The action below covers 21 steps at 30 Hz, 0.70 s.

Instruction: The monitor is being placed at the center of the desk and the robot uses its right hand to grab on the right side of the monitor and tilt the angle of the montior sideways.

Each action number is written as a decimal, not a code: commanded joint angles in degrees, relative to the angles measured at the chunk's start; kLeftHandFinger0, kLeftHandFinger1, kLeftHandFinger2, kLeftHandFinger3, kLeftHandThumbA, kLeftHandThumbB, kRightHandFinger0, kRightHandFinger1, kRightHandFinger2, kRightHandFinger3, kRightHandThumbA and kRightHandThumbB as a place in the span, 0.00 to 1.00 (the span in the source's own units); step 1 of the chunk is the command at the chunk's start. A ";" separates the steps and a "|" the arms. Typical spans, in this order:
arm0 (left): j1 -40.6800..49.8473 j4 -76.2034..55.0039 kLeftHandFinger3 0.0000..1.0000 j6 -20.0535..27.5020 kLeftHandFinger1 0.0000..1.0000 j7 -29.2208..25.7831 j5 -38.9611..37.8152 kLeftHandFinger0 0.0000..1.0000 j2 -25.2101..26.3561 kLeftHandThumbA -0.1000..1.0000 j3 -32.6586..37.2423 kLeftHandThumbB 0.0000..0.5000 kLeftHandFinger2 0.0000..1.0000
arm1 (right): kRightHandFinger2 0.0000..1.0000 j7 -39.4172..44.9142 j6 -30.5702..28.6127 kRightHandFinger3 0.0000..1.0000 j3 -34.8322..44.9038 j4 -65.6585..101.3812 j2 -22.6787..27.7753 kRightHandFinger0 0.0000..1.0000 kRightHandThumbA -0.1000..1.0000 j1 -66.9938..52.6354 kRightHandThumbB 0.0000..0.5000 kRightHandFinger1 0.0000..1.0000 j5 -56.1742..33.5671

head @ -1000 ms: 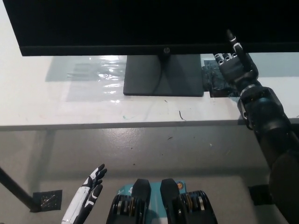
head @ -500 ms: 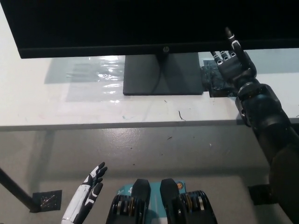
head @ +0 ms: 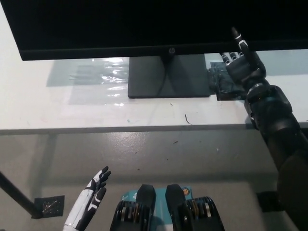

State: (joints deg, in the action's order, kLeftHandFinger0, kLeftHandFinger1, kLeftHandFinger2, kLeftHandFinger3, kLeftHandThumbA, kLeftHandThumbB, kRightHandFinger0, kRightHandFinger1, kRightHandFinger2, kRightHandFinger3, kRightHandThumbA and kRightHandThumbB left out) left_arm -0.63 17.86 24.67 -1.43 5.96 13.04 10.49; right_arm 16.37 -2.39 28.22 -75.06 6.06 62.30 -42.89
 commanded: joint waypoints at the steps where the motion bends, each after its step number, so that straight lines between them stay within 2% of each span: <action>1: -1.58 -0.85 1.00 2.25 1.00 1.18 -1.11 1.00 1.05 1.00 -0.60 0.70 1.00 | 1.00 5.02 -1.48 1.00 -5.96 24.68 -4.64 1.00 1.00 -9.82 0.72 1.00 5.02; 3: -1.67 -0.68 1.00 2.25 1.00 1.15 -1.03 1.00 1.10 1.00 -0.73 0.70 1.00 | 1.00 2.59 -1.39 1.00 -9.90 41.36 -6.95 1.00 1.00 -19.24 0.72 1.00 8.32; 5: -1.68 -0.66 1.00 2.25 1.00 1.02 -0.74 1.00 1.16 1.00 -0.65 0.70 1.00 | 1.00 2.40 -1.44 1.00 -12.30 52.63 -7.99 1.00 1.00 -26.91 0.81 1.00 9.98; 6: -1.54 -0.66 1.00 2.25 1.00 0.99 -0.71 1.00 1.18 1.00 -0.53 0.69 1.00 | 1.00 2.07 -1.59 1.00 -13.11 55.84 -8.18 1.00 1.00 -29.38 0.96 1.00 10.83; 7: -1.30 -0.69 1.00 2.25 1.00 0.96 -0.64 1.00 1.25 1.00 -0.40 0.69 1.00 | 1.00 0.76 -1.65 1.00 -14.46 62.48 -8.77 1.00 1.00 -34.15 0.77 1.00 13.24; 8: -1.26 -0.53 1.00 2.25 1.00 1.42 -1.34 1.00 1.15 1.00 -0.49 0.70 1.00 | 1.00 1.24 -2.29 1.00 -15.47 66.42 -8.93 1.00 1.00 -37.59 0.71 1.00 14.48; 9: -1.38 -0.30 1.00 2.25 1.00 1.11 -1.00 1.00 1.13 1.00 -0.44 0.70 1.00 | 1.00 2.33 -4.14 1.00 -16.73 70.27 -8.81 1.00 1.00 -41.46 0.71 1.00 16.51; 13: -0.93 -0.18 1.00 2.25 1.00 0.93 -0.98 1.00 0.87 1.00 -0.27 0.69 1.00 | 1.00 4.61 -9.21 1.00 -18.79 76.06 -8.50 1.00 1.00 -49.59 0.84 1.00 21.40; 16: -1.18 0.35 1.00 2.25 1.00 0.90 -1.14 1.00 0.66 1.00 -0.23 0.71 1.00 | 1.00 4.23 -14.47 1.00 -20.33 79.98 -9.58 1.00 1.00 -55.33 0.85 1.00 27.58; 18: -1.26 0.32 1.00 2.25 1.00 0.83 -0.85 1.00 0.67 1.00 -0.29 0.74 1.00 | 1.00 5.01 -16.71 1.00 -21.46 82.22 -10.82 1.00 1.00 -58.06 0.86 1.00 28.07; 21: -1.34 0.35 1.00 2.25 1.00 0.88 -0.84 1.00 0.71 1.00 -0.28 0.74 1.00 | 1.00 4.27 -16.51 1.00 -22.02 82.71 -10.54 1.00 1.00 -58.39 0.87 1.00 28.23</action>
State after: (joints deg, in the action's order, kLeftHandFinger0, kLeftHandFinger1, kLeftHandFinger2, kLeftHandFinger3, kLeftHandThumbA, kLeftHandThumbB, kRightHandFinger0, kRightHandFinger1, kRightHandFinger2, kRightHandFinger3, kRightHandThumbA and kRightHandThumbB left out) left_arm -0.61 18.58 24.60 -1.44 5.99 12.89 10.52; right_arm 17.14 -5.27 15.77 -20.44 -2.75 16.34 -34.54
